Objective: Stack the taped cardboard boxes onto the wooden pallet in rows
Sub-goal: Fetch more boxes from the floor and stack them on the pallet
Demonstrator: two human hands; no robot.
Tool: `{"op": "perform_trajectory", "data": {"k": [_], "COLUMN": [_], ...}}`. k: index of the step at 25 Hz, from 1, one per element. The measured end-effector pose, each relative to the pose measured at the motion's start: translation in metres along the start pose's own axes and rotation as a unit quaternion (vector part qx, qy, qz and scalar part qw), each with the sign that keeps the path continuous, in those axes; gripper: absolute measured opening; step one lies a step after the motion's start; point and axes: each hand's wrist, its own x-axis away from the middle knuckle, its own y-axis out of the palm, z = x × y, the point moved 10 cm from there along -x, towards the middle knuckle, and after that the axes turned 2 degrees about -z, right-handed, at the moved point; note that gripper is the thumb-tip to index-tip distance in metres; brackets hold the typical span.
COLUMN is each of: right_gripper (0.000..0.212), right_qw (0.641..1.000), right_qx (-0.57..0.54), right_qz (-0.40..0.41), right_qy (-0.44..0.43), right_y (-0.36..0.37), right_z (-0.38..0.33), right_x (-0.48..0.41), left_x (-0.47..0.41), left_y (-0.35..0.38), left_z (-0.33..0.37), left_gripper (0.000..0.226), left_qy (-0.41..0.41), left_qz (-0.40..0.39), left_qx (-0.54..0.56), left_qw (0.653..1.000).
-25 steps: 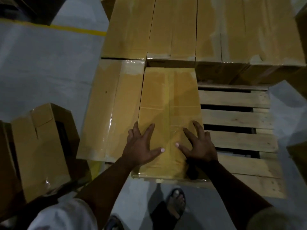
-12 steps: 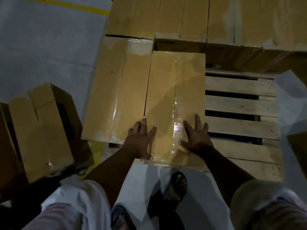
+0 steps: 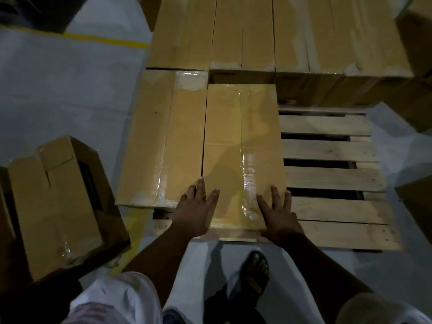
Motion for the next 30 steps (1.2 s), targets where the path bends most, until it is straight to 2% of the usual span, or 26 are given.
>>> {"op": "perform_trajectory", "data": {"k": [5,10,13,15,17,20,22,25,28,30], "right_gripper": [0.103,0.107,0.116,0.134,0.149,0.151,0.15,0.146,0.141,0.141], "right_qw": [0.999,0.997,0.996,0.993,0.983,0.979,0.977,0.963,0.936,0.923], "right_qx": [-0.02,-0.049,-0.056,-0.097,-0.172,-0.192,-0.206,-0.264,-0.348,-0.382], "right_qz": [0.039,0.057,0.062,0.05,0.029,-0.002,-0.007,-0.001,0.009,0.028], "right_qy": [0.005,0.013,0.015,0.035,0.062,0.068,0.063,0.058,0.039,0.029], "right_y": [-0.005,-0.028,-0.027,-0.024,-0.025,-0.027,-0.024,-0.012,-0.002,0.0], "right_z": [0.003,0.008,0.011,0.02,0.032,0.034,0.032,0.04,0.045,0.046], "right_x": [-0.004,-0.019,-0.02,-0.024,-0.031,-0.041,-0.041,-0.039,-0.036,-0.03], "left_x": [-0.001,-0.012,-0.012,-0.013,-0.02,-0.037,-0.046,-0.053,-0.055,-0.054], "left_y": [-0.012,-0.017,-0.016,-0.015,-0.014,-0.022,-0.037,-0.046,-0.044,-0.045], "left_z": [-0.003,-0.018,-0.017,-0.017,-0.02,-0.003,0.01,0.006,-0.001,-0.006], "left_gripper": [0.104,0.1,0.098,0.103,0.112,0.126,0.12,0.113,0.113,0.113], "left_qy": [0.003,-0.018,-0.016,-0.021,-0.035,-0.02,-0.069,-0.215,-0.228,-0.218], "left_qz": [0.03,0.04,0.052,0.059,0.048,0.021,0.056,0.086,0.082,0.084], "left_qx": [0.018,0.052,0.05,0.058,0.113,0.28,0.335,0.341,0.312,0.331], "left_qw": [0.999,0.998,0.997,0.996,0.992,0.96,0.938,0.911,0.918,0.914]}}
